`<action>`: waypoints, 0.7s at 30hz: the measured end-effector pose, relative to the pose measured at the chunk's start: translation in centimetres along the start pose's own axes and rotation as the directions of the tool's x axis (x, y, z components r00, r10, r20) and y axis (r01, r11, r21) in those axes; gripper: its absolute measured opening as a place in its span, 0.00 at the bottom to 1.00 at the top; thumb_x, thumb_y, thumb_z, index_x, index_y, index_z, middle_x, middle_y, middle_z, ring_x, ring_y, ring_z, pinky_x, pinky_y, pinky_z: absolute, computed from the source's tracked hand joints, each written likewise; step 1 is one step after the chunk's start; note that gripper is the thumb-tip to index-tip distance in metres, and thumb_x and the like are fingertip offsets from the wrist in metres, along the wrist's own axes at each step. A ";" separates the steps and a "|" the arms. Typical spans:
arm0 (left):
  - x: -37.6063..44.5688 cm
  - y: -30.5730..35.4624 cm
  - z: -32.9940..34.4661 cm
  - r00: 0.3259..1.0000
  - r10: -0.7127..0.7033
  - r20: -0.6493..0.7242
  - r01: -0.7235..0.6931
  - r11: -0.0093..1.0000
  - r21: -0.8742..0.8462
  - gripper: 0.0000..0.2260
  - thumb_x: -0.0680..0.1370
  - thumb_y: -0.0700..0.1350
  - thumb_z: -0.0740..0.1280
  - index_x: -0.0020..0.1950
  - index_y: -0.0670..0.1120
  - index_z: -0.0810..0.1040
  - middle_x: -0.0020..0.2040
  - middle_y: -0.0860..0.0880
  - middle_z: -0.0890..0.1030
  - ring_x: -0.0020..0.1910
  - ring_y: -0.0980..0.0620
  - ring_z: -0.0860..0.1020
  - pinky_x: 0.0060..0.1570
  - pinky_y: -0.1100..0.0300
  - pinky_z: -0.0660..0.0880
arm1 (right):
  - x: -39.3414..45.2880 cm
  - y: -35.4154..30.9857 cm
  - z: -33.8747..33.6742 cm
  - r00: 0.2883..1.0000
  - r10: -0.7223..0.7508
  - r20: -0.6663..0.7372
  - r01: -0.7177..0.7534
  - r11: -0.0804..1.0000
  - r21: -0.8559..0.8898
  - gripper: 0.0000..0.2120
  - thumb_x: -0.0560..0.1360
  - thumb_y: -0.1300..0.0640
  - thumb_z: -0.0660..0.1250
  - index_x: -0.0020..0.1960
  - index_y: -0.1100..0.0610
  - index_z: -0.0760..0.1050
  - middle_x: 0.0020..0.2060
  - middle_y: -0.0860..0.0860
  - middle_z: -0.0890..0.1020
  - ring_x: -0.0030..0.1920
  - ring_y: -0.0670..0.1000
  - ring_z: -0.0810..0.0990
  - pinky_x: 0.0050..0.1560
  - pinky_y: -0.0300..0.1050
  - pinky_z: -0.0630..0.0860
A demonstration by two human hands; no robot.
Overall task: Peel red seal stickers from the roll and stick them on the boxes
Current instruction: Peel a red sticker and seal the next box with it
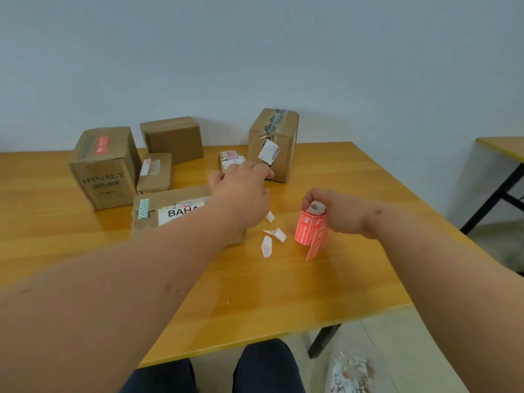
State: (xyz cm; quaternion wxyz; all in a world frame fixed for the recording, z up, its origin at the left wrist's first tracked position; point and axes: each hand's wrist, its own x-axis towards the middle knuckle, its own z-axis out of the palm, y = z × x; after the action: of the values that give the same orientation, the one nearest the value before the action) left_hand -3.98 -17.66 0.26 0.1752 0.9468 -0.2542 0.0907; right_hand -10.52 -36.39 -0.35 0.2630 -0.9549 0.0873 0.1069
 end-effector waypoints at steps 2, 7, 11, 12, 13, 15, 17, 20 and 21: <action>0.0 0.3 0.2 1.000 0.008 0.020 -0.008 1.000 0.019 0.17 0.81 0.46 0.58 0.69 0.59 0.70 0.70 0.54 0.70 0.70 0.50 0.65 0.67 0.48 0.56 | 0.2 -0.1 0.1 0.999 -0.030 -0.015 0.029 0.998 -0.048 0.16 0.73 0.63 0.67 0.48 0.42 0.70 0.56 0.51 0.74 0.53 0.53 0.76 0.53 0.53 0.78; -0.1 0.0 0.2 0.999 0.020 0.046 -0.022 0.998 0.056 0.15 0.81 0.49 0.58 0.68 0.58 0.71 0.68 0.55 0.72 0.69 0.50 0.67 0.67 0.48 0.56 | 0.9 -0.7 0.9 0.993 -0.094 -0.072 0.091 0.994 -0.055 0.17 0.72 0.65 0.69 0.50 0.45 0.70 0.57 0.49 0.75 0.52 0.49 0.73 0.46 0.46 0.75; -0.7 -0.3 0.4 0.991 0.107 0.076 -0.118 0.981 0.151 0.13 0.80 0.54 0.59 0.64 0.58 0.73 0.63 0.55 0.76 0.66 0.51 0.70 0.68 0.47 0.54 | 1.3 -1.4 1.7 0.986 -0.143 -0.091 0.141 0.990 -0.025 0.13 0.74 0.61 0.69 0.51 0.47 0.70 0.58 0.49 0.74 0.53 0.48 0.73 0.40 0.40 0.70; -0.8 -0.3 0.4 0.987 0.123 0.103 -0.140 0.974 0.179 0.13 0.80 0.55 0.59 0.63 0.58 0.73 0.62 0.55 0.77 0.65 0.51 0.71 0.69 0.46 0.53 | 1.3 -1.6 1.8 0.984 -0.151 -0.094 0.151 0.988 -0.014 0.12 0.74 0.61 0.69 0.51 0.48 0.70 0.59 0.50 0.75 0.53 0.49 0.73 0.41 0.40 0.71; -0.9 -0.3 0.6 0.982 0.126 0.138 -0.152 0.968 0.198 0.13 0.80 0.55 0.60 0.64 0.58 0.73 0.61 0.55 0.78 0.65 0.50 0.72 0.70 0.45 0.52 | 1.4 -1.7 1.9 0.983 -0.157 -0.095 0.157 0.988 -0.009 0.12 0.74 0.61 0.69 0.52 0.49 0.70 0.59 0.50 0.75 0.53 0.50 0.74 0.42 0.41 0.72; -0.9 -0.2 0.9 0.974 0.118 0.194 -0.157 0.967 0.202 0.14 0.79 0.54 0.62 0.65 0.57 0.72 0.62 0.55 0.78 0.65 0.50 0.72 0.72 0.44 0.48 | 1.4 -2.0 2.0 0.982 -0.161 -0.099 0.161 0.987 -0.010 0.12 0.75 0.61 0.69 0.52 0.50 0.70 0.60 0.51 0.75 0.54 0.52 0.75 0.44 0.43 0.74; -0.8 0.1 1.3 0.969 0.110 0.220 -0.156 0.966 0.206 0.14 0.79 0.52 0.63 0.64 0.57 0.72 0.60 0.54 0.79 0.66 0.49 0.73 0.72 0.42 0.45 | 1.4 -2.0 2.1 0.980 -0.168 -0.110 0.168 0.986 -0.010 0.11 0.75 0.60 0.69 0.52 0.51 0.69 0.60 0.51 0.74 0.55 0.52 0.74 0.45 0.42 0.73; -0.4 0.5 1.6 0.967 0.080 0.242 -0.138 0.962 0.234 0.10 0.80 0.51 0.62 0.61 0.57 0.74 0.55 0.54 0.81 0.64 0.49 0.74 0.72 0.41 0.45 | 1.3 -1.9 2.2 0.976 -0.166 -0.144 0.164 0.986 -0.031 0.12 0.74 0.59 0.71 0.52 0.50 0.70 0.59 0.52 0.71 0.55 0.52 0.72 0.46 0.41 0.71; -0.3 0.6 1.7 0.968 0.067 0.243 -0.126 0.964 0.235 0.08 0.80 0.51 0.61 0.58 0.57 0.75 0.53 0.54 0.81 0.62 0.49 0.75 0.72 0.41 0.46 | 1.2 -1.8 2.2 0.973 -0.167 -0.158 0.165 0.986 -0.024 0.12 0.73 0.58 0.71 0.52 0.50 0.70 0.59 0.51 0.70 0.55 0.53 0.72 0.48 0.42 0.72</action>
State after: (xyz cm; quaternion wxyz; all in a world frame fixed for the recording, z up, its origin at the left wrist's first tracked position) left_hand -4.45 -18.67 -1.22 0.0194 0.9517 -0.3057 0.0188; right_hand -9.27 -33.82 -1.67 0.2579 -0.9658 0.0272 0.0083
